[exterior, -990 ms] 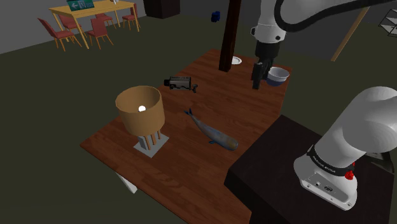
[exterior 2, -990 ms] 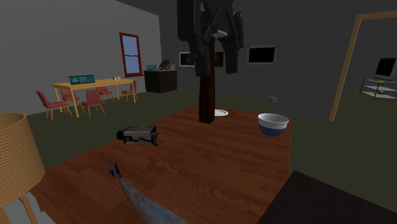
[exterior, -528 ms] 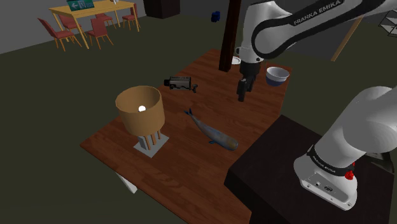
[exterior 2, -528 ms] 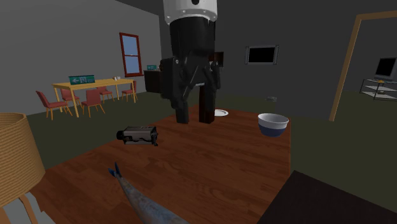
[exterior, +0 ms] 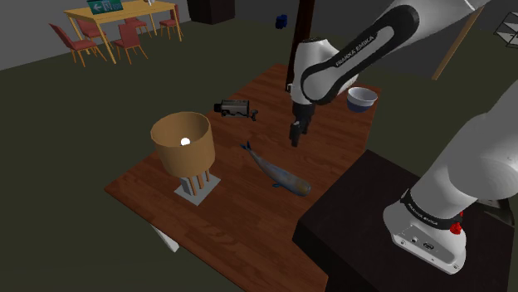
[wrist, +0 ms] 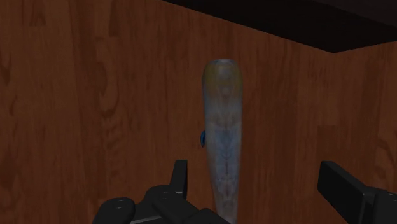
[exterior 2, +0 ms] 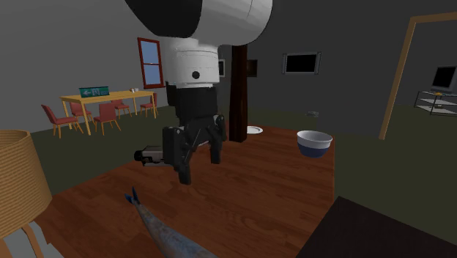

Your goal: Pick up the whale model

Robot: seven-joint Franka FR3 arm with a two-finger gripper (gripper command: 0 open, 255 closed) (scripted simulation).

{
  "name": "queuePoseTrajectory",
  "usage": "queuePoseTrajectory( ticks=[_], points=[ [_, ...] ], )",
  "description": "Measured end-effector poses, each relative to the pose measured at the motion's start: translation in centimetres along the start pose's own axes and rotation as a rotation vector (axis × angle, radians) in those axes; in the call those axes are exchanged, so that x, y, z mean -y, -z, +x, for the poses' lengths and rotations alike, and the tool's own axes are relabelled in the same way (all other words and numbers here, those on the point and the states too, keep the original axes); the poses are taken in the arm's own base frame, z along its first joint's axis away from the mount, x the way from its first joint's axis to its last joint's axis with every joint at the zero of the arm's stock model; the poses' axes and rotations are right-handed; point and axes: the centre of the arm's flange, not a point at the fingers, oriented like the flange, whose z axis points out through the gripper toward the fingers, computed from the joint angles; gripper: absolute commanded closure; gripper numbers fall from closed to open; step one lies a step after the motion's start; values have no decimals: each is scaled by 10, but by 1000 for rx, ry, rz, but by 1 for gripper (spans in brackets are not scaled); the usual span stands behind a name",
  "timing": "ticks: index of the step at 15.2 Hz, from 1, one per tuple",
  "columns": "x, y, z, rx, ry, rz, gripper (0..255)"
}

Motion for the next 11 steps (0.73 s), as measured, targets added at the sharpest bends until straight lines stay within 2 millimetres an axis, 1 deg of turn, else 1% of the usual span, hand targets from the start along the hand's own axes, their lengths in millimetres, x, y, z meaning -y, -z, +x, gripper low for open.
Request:
queuePoseTrajectory(
  ticks=[2, 3, 4, 7, 9, 11],
  points=[
    [3, -22, 11, -4, 14, 3, 0],
    [0, -34, 17, -6, 21, 4, 0],
    [3, -45, 26, -8, 27, 5, 0],
    [0, -76, 47, -15, 48, 8, 0],
    [1, -95, 67, -19, 62, 11, 0],
    [3, -119, 80, -22, 76, 13, 0]
  ],
)
